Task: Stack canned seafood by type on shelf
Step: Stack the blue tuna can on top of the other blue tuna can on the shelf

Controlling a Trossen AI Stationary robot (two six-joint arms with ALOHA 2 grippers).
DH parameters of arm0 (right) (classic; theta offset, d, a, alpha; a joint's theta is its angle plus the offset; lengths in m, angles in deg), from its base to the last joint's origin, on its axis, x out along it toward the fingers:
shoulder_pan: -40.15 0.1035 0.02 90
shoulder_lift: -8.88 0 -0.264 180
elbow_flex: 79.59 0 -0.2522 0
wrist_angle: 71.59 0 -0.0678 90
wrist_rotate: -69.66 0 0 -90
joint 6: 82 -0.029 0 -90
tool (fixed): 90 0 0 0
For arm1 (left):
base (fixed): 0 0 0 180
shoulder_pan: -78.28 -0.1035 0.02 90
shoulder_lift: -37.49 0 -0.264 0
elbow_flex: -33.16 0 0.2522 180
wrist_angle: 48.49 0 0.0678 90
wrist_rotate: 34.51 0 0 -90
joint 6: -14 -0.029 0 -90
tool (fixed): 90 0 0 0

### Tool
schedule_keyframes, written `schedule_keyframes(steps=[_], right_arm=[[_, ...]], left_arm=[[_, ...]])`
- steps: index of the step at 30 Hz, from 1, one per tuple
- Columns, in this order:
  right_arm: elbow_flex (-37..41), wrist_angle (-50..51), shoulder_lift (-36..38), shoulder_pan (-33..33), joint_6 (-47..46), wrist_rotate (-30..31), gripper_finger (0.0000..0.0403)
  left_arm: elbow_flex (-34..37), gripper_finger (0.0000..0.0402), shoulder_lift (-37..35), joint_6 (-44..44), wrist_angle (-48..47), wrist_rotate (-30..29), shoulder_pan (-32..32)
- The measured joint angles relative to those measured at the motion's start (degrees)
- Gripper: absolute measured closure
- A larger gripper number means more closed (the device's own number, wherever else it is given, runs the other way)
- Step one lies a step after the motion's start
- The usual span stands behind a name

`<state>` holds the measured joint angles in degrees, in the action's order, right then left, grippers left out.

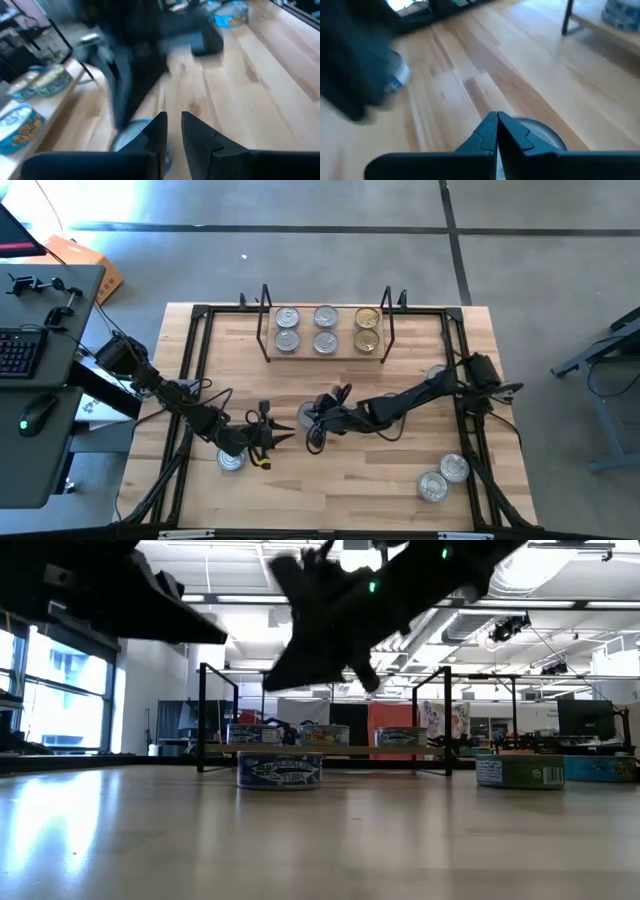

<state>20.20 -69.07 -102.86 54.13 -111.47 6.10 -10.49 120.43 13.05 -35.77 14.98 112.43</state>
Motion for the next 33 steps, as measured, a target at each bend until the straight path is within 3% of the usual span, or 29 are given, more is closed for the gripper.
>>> schedule_keyframes(steps=[5,10,17,22,28,33], right_arm=[[0.4,7.4,4.5,1.9,2.5,0.0,0.0401],[0.4,15.6,6.4,3.9,0.3,0.3,0.0394],[0.4,18.7,6.1,6.2,-0.7,0.0,0.0316],[0.3,18.2,6.1,8.2,8.7,-0.1,0.0261],[0.3,17.6,5.1,9.4,17.7,-0.1,0.0247],[0.3,17.0,5.0,9.4,22.2,-1.2,0.0240]], left_arm=[[0.0,0.0329,1.7,1.2,-2.3,2.0,-1.7],[0.0,0.0294,7.2,0.3,0.2,8.8,-6.7],[-0.8,0.0278,12.4,-6.1,1.4,12.4,-11.5],[-2.6,0.0289,15.5,-11.4,1.5,19.9,-14.1],[-4.7,0.0324,18.0,-14.7,1.7,20.0,-16.3],[-6.1,0.0377,18.3,-15.3,0.5,21.3,-16.6]])
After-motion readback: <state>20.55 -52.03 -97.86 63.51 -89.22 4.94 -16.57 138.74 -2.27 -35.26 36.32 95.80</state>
